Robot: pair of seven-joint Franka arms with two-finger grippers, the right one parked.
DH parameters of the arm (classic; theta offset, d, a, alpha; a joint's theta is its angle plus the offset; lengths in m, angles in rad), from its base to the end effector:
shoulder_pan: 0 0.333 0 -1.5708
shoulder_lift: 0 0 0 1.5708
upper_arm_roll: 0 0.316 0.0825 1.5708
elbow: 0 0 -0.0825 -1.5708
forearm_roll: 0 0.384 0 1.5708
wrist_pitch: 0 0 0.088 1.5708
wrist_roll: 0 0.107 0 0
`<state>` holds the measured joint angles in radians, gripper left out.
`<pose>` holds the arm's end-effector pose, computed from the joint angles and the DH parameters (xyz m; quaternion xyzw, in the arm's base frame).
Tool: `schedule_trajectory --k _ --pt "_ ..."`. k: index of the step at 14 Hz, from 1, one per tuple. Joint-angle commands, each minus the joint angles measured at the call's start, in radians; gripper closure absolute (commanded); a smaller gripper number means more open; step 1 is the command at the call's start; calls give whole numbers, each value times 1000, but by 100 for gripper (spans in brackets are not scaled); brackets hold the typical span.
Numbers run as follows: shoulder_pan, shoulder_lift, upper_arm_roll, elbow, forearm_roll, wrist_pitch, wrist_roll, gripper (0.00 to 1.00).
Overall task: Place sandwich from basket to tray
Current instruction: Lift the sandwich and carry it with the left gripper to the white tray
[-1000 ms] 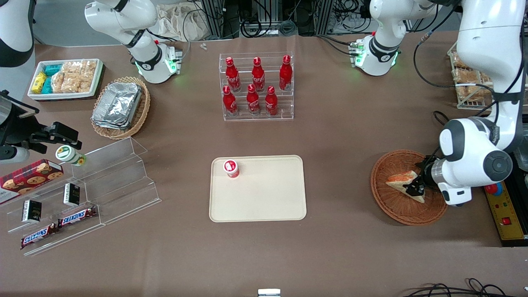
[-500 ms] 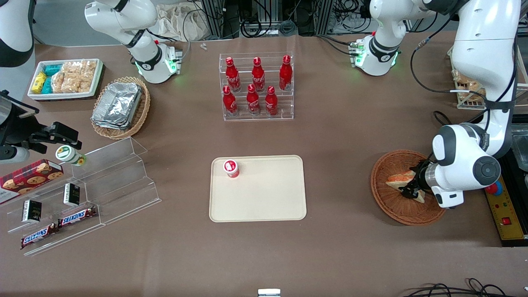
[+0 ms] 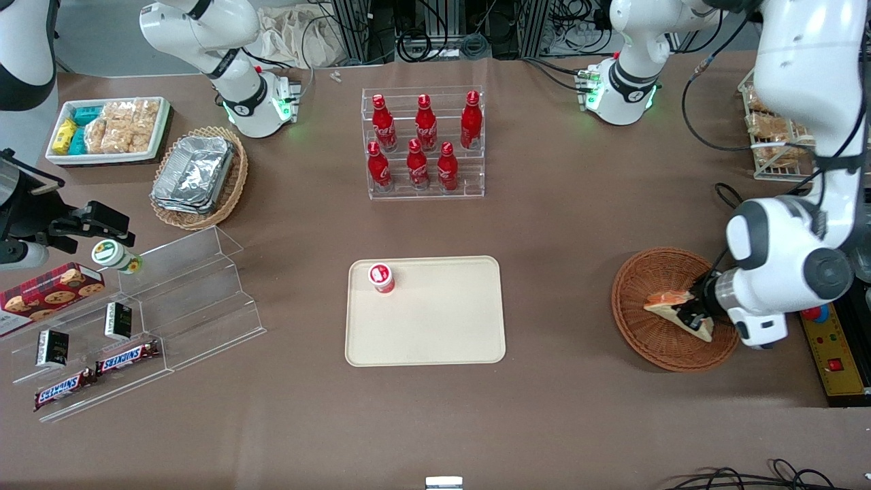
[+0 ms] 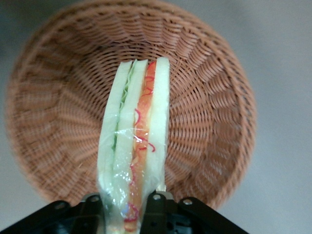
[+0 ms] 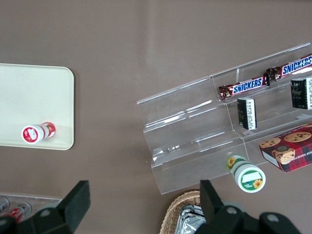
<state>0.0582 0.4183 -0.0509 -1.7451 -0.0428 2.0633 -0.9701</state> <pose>0.6452 0.0052 0.3273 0.8754 0.4799 -0.0575 0.0024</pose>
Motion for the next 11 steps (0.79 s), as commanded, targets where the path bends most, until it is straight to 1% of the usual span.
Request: schedule_trajectory --k 1,2,5,8,9,10,11 --pt "-23 -127 -35 18 17 -158 42 100" --pt "-32 -136 -61 28 21 -185 74 100" --pt "-32 -142 -183 59 29 -195 73 100" --pt "-32 -121 -298 101 27 -176 56 100" --pt "-44 -101 -352 110 37 -173 57 100" --pt "-82 -73 -383 119 75 -163 56 100" --pt "-145 -32 -383 136 114 -152 51 100"
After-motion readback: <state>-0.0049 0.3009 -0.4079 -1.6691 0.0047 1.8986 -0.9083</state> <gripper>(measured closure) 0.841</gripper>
